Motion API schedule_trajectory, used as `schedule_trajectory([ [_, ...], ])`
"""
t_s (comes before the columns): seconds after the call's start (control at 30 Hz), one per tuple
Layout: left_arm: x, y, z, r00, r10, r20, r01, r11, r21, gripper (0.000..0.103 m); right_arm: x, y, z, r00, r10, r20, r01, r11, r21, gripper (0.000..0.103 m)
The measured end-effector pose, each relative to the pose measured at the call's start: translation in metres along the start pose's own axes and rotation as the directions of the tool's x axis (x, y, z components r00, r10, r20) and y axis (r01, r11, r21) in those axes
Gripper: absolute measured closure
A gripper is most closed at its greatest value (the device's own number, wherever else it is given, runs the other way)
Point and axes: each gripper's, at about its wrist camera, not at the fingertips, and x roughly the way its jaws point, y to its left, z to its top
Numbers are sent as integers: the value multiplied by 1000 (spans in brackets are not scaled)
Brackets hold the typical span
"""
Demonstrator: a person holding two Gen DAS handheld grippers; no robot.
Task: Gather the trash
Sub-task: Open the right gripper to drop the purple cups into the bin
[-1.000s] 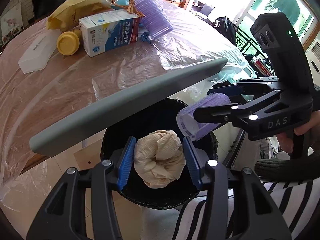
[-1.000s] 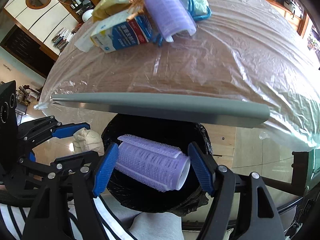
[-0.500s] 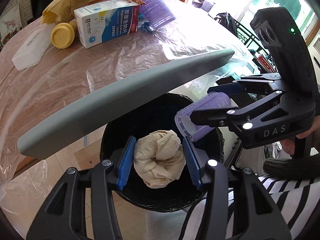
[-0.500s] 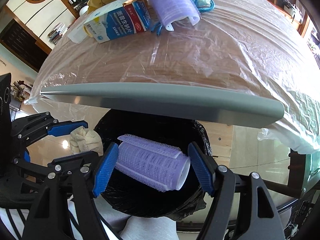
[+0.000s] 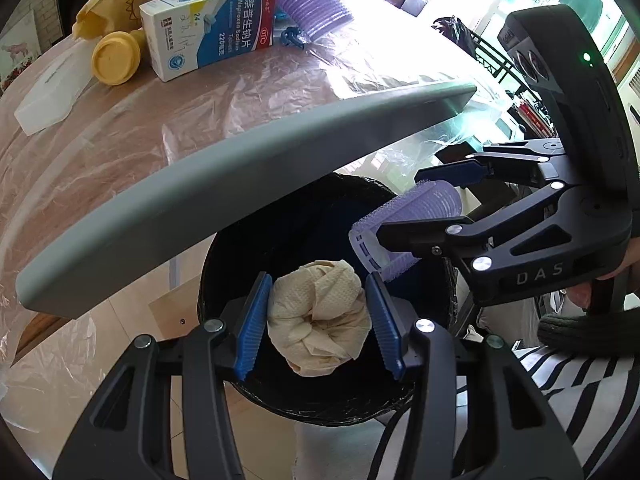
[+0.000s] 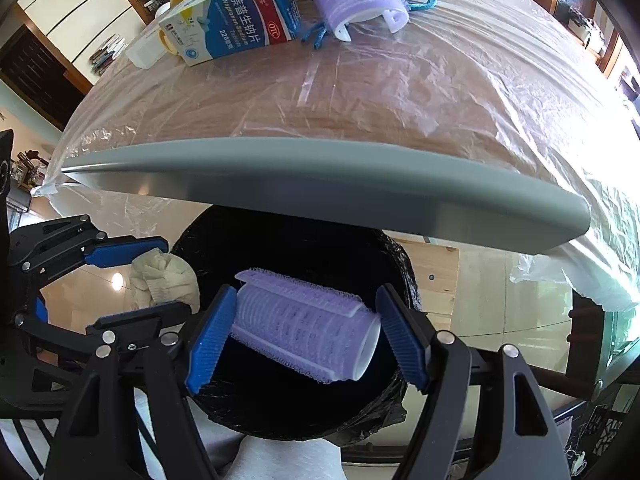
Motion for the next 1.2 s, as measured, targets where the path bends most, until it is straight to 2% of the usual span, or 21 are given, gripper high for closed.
schedule_trajectory([
  [0.33,5,-4,3,1000,-2,-12,2,1000,3,53,4,-1,2,1000,-6,-6,6,1000,17,32],
  [0.37,4,-4,4,1000,-21,-13,21,1000,2,52,4,0,2,1000,2,-6,-2,1000,16,31],
  [0.4,4,-3,4,1000,-27,-11,27,1000,0,43,4,-1,3,1000,9,-5,-9,1000,18,29],
  [0.43,3,-3,4,1000,-19,-9,19,1000,-2,36,2,-2,3,1000,11,-2,-11,1000,25,22],
  [0.47,1,-2,3,1000,-13,2,13,1000,-1,23,0,-3,3,1000,15,3,-16,999,31,18],
  [0.5,-1,-2,3,1000,-20,12,20,1000,1,20,-2,-4,2,1000,21,8,-22,999,36,18],
  [0.73,-7,1,0,1000,-22,17,22,1000,-3,20,-25,-7,-3,999,18,42,-19,1000,9,17],
  [0.93,-25,-2,2,999,-11,47,11,1000,0,14,-55,-6,-1,995,19,96,-17,1000,-19,15],
  [1.07,-48,-3,8,995,18,103,-19,1000,0,10,-78,-5,0,987,26,156,-22,999,-23,15],
  [1.17,-72,3,13,985,16,172,-10,999,-36,9,-105,-5,7,967,13,255,-3,999,-37,12],
  [1.2,-81,7,16,980,22,200,-11,999,-53,4,-113,-7,9,957,4,290,8,999,-40,7],
])
